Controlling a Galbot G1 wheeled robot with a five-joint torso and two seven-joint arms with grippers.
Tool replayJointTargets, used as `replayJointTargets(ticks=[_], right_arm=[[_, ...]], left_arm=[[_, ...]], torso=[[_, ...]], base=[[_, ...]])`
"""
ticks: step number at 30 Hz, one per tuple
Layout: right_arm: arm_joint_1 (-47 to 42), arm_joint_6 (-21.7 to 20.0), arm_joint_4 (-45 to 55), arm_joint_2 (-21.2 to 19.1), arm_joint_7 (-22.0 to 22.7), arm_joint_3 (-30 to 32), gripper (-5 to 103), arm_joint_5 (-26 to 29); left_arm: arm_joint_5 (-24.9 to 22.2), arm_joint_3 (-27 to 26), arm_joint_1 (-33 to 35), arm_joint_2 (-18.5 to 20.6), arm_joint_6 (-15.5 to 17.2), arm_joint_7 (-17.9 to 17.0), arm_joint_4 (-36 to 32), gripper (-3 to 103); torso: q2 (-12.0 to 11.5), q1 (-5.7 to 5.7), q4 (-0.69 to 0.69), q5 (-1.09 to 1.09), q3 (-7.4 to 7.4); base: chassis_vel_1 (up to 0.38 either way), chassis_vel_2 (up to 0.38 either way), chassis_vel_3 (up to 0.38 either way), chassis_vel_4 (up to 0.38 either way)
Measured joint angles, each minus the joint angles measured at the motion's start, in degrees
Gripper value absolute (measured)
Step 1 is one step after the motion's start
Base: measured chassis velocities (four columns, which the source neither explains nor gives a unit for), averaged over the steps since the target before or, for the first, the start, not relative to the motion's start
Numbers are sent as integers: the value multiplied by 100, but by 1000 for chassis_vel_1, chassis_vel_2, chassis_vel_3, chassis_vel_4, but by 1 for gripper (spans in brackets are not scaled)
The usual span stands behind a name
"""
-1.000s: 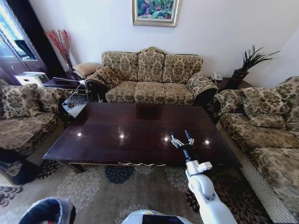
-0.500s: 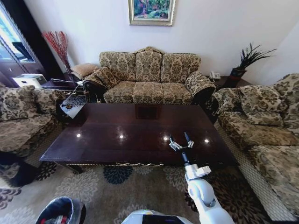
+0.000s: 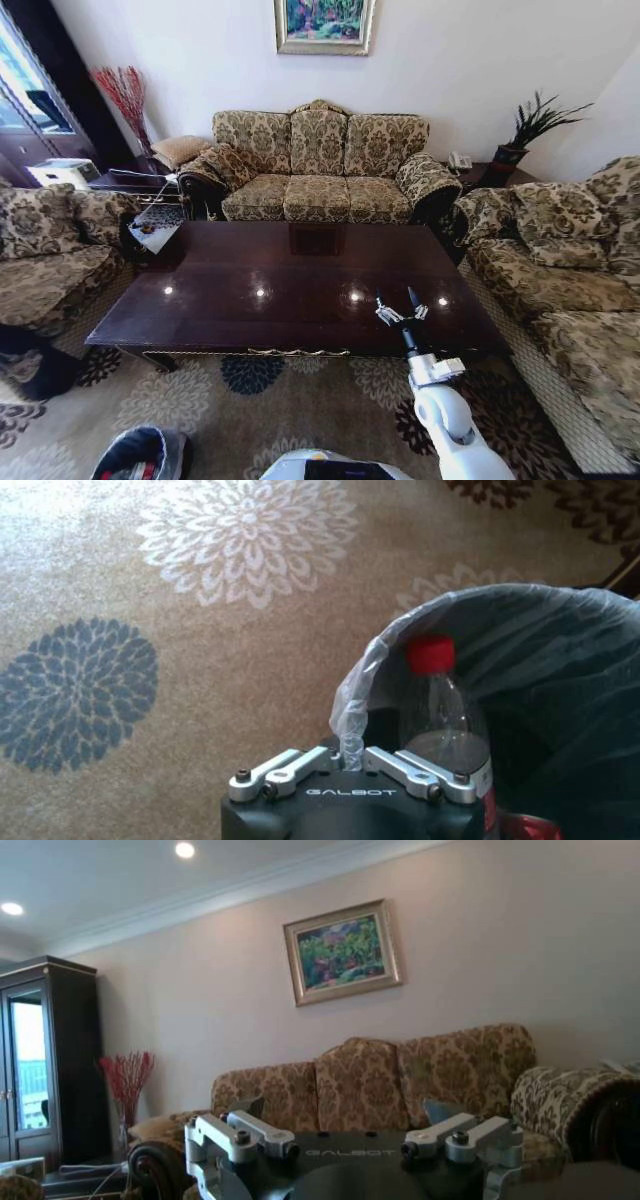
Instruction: Move to the front of the table and place the trash on the table into the trash bin.
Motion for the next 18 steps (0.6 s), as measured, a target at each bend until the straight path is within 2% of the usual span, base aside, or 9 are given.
replayJointTargets(ticks=[9,18], right_arm=[[-27,-2,-2,-59,-8,21,100,54],[-99,2,17,-101,-40,203,100,180]], left_arm=[[-23,-45,-359,64,-117,156,535,0],[98,51,-474,0,-161,105,564,-3]], torso=[[0,0,-2,-1,0],[0,0,-3,0,-1]], base=[[0,0,0,0],[0,0,0,0]])
